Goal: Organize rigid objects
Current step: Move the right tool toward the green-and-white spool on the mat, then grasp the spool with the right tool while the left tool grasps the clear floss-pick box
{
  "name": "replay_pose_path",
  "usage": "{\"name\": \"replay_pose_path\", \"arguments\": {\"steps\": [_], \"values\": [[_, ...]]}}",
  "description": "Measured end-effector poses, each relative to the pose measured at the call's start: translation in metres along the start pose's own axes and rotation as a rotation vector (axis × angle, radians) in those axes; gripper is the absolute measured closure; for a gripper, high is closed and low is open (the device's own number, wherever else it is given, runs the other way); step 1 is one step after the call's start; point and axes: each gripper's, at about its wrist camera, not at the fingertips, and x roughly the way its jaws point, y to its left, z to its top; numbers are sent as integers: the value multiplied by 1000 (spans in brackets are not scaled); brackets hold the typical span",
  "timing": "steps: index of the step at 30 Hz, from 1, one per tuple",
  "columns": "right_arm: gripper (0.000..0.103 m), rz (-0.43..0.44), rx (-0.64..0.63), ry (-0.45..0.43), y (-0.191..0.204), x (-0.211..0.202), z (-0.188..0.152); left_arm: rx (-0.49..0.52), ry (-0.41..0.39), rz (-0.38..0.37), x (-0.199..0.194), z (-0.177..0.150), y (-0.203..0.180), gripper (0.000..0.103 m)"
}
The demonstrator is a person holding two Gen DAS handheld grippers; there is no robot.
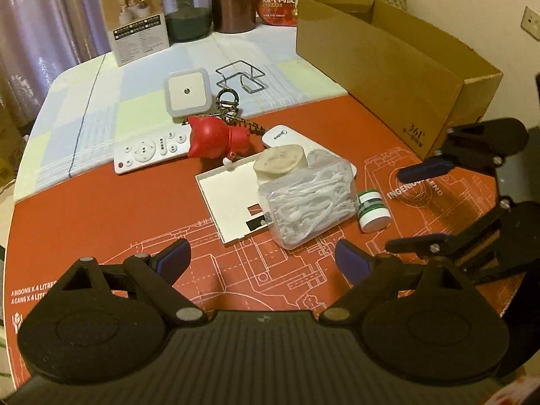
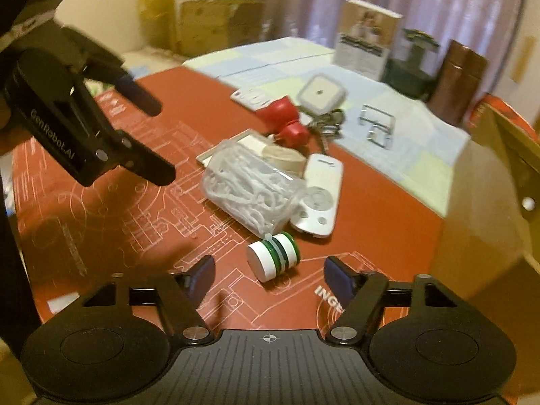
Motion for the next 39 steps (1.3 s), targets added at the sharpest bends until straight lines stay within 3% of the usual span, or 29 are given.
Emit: {"name": "replay_pose_path", "arguments": {"steps": [7,15,22,31,39], "values": [[56,17,-69,41,-8,29,5,-46,2,13,12,1,2,13],[72,32,-10,43,-16,36,7,-128,-12,17,15,-2,-2,13],[74,-65,109,55,-19,19,-6,-228,-50,44,23,1,-22,10],[74,-194,291,59,-36,-2,-29,-373,-120,145,45,8,-49,6],[74,-212,346,39,-42,-8,-35,-372,-121,246,60,11,-63,13]]}}
